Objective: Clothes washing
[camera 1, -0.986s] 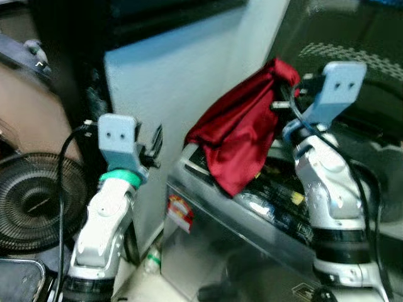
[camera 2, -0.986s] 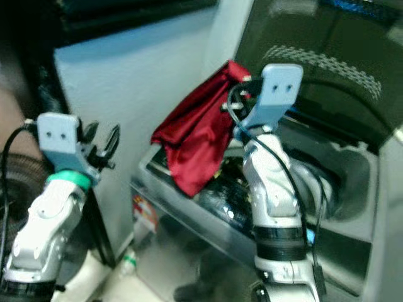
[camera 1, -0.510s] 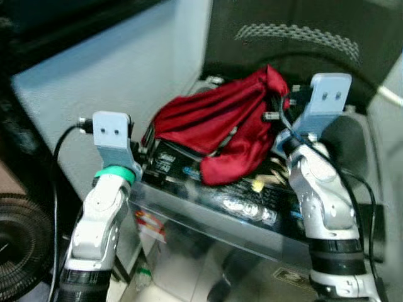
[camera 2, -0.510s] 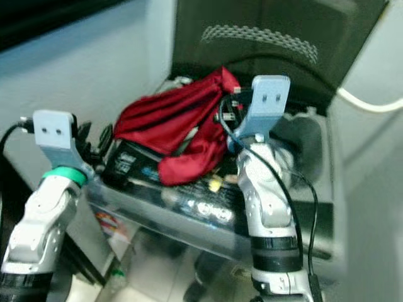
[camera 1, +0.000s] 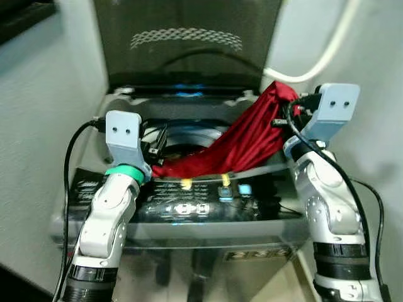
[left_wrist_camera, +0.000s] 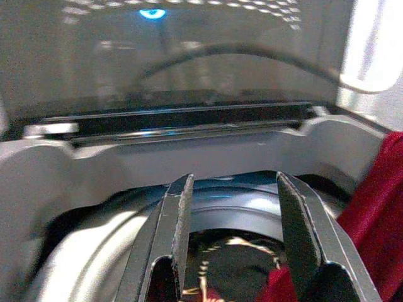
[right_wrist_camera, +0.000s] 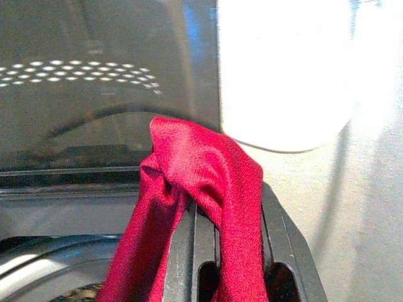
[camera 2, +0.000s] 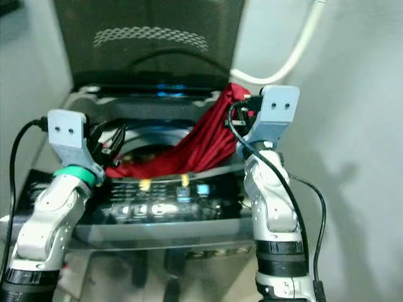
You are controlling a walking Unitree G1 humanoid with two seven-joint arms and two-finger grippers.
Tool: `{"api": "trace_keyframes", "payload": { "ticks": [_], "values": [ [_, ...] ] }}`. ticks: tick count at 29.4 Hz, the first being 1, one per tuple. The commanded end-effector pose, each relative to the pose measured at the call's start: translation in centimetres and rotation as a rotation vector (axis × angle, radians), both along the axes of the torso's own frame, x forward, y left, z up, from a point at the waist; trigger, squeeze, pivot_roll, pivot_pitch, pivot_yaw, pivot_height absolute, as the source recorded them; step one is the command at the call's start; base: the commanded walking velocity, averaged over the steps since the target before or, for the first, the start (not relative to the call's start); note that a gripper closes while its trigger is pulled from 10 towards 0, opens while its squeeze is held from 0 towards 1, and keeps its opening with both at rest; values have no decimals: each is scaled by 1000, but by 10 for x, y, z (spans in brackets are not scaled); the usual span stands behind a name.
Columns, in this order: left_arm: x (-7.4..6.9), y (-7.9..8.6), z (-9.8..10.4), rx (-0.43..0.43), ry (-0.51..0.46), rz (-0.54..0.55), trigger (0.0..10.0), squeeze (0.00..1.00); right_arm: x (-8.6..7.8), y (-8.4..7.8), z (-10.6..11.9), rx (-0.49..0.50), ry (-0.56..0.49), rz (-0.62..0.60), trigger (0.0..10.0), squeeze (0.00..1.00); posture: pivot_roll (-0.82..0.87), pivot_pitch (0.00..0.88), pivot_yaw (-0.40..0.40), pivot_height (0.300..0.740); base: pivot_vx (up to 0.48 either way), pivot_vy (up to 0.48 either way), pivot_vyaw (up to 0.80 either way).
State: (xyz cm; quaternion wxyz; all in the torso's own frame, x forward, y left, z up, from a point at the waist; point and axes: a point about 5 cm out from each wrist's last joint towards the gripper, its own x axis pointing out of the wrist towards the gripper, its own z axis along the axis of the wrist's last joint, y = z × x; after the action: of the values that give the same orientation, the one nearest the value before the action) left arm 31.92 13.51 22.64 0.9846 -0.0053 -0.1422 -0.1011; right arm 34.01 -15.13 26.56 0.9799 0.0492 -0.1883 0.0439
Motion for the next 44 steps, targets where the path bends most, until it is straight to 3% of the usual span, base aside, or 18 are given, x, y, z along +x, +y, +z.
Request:
{"api": "trace_keyframes", "payload": {
  "ticks": [1,12,25,26,28,29,30,31,33,34,35,37,39,40,42,43,44],
  "values": [
    [-3,6,-4,-13,17,14,10000,0,-1,11,5,-6,-21,48,10000,0,28,2,22,740,0,480,0],
    [-6,6,-4,-5,5,19,10000,0,0,19,0,-21,5,96,10000,0,35,3,6,740,0,131,0],
    [-7,6,-8,14,17,31,10000,0,20,36,5,-73,28,166,10000,0,36,14,4,740,0,0,0],
    [-5,4,-7,19,16,19,10000,0,31,43,37,-91,-53,194,10000,0,28,17,14,740,0,0,0],
    [-5,4,-7,19,16,19,10000,0,31,43,37,-91,-53,194,10000,0,28,17,14,740,0,0,0],
    [-4,1,-5,30,11,-2,10000,0,41,44,119,-80,-248,184,10000,0,37,19,3,740,0,0,0],
    [-4,1,-5,30,11,-2,10000,0,41,44,119,-80,-248,184,10000,0,37,19,3,740,0,0,0],
    [-5,-1,-5,34,10,-8,10000,0,40,41,144,-64,-304,177,10000,0,46,18,-8,740,0,0,0],
    [-6,-2,-5,54,11,-21,10000,0,40,38,153,-87,-301,178,10000,0,46,18,-8,740,0,0,0],
    [-9,-4,-7,88,23,-43,10000,0,43,38,147,-161,-238,223,10000,0,46,18,-8,740,0,0,0],
    [-9,-4,-7,88,23,-43,10000,0,43,38,147,-161,-238,223,10000,0,46,18,-8,740,0,0,0],
    [-13,-6,-11,149,42,-77,10000,0,49,40,124,-342,-101,300,10000,0,70,21,-27,740,0,0,0],
    [-13,-6,-11,149,42,-77,10000,0,49,40,124,-342,-101,300,10000,0,70,21,-27,740,0,0,0],
    [-15,-5,-15,179,72,-94,10000,0,50,37,103,-456,-2,339,10000,0,69,24,-19,740,0,0,0],
    [-15,-5,-15,179,72,-94,10000,0,50,37,103,-456,-2,339,10000,0,69,24,-19,740,0,0,0],
    [-16,-3,-17,225,135,-133,10000,0,53,31,73,-586,158,418,10000,0,59,25,13,740,0,0,0],
    [-16,-3,-17,225,135,-133,10000,0,53,31,73,-586,158,418,10000,0,59,25,13,740,0,0,0]
  ]
}}
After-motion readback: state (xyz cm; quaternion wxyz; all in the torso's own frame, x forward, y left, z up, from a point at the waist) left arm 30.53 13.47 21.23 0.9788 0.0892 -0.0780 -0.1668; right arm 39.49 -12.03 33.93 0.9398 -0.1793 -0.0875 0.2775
